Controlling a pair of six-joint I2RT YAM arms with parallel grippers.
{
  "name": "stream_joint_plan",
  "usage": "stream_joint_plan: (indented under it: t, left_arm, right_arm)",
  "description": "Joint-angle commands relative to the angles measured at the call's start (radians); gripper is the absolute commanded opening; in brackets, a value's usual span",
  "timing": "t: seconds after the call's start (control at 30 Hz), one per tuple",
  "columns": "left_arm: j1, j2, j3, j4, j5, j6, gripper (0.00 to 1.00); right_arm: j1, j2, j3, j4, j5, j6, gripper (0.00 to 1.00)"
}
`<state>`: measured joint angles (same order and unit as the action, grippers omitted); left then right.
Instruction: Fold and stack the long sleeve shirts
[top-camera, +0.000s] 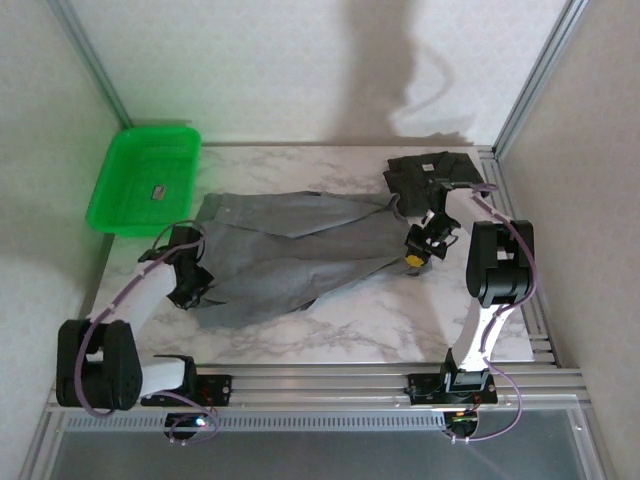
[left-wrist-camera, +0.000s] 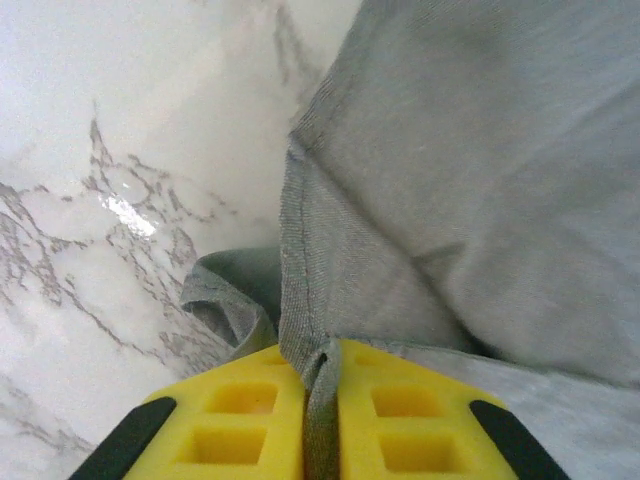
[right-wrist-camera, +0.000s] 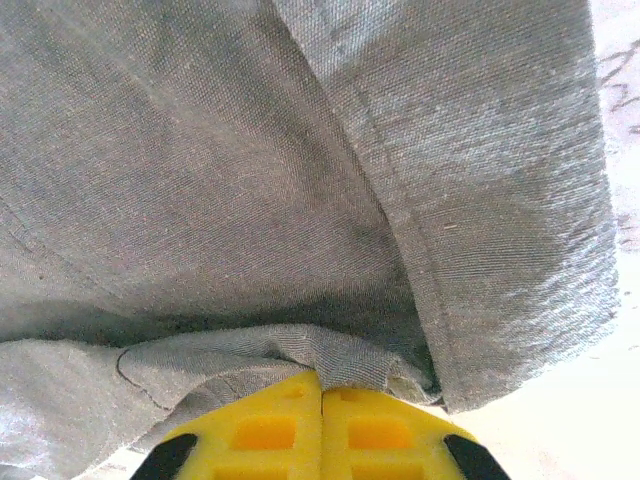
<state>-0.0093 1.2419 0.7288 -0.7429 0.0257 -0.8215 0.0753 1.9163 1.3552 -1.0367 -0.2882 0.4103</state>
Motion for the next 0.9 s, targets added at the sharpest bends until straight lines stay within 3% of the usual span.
stream_joint_plan:
  t: [0.0, 0.1, 0.27, 0.33, 0.5, 0.53, 0.6, 0.63, 0.87]
  left_arm:
    - [0.006, -0.041, 0.056, -0.091, -0.001, 0.025, 0.12]
    - [0.006, -0.057, 0.057, -0.105, 0.004, 0.03, 0.17]
    - [0.009, -0.049, 0.041, -0.109, -0.001, 0.039, 0.41]
    - [0.009, -0.047, 0.018, -0.089, 0.006, 0.039, 0.43]
    - [0.009, -0.03, -0.043, -0.048, 0.019, 0.036, 0.36]
    - [0.009, -0.034, -0.05, -0.055, 0.005, 0.033, 0.38]
    - [0.009, -0.044, -0.059, -0.067, -0.025, 0.026, 0.55]
    - [0.009, -0.048, -0.066, -0.067, -0.031, 0.025, 0.59]
    - [0.009, -0.01, -0.116, 0.015, -0.005, 0.027, 0.58]
  right_arm:
    - [-0.006, -0.016, 0.011, -0.02, -0.004, -0.004, 0.05]
    - [-0.006, -0.013, 0.012, -0.016, -0.007, -0.003, 0.06]
    - [-0.006, -0.01, 0.017, -0.02, -0.007, -0.009, 0.06]
    - [-0.006, -0.011, 0.016, -0.019, -0.007, -0.01, 0.06]
    - [-0.005, -0.013, 0.011, -0.021, -0.009, -0.012, 0.07]
    - [-0.005, -0.016, 0.009, -0.02, -0.009, -0.014, 0.1]
    - [-0.005, -0.021, 0.003, -0.014, -0.014, -0.018, 0.19]
    - [-0.005, -0.023, 0.001, -0.014, -0.015, -0.019, 0.22]
    - [-0.005, -0.047, -0.008, 0.002, -0.004, -0.017, 0.51]
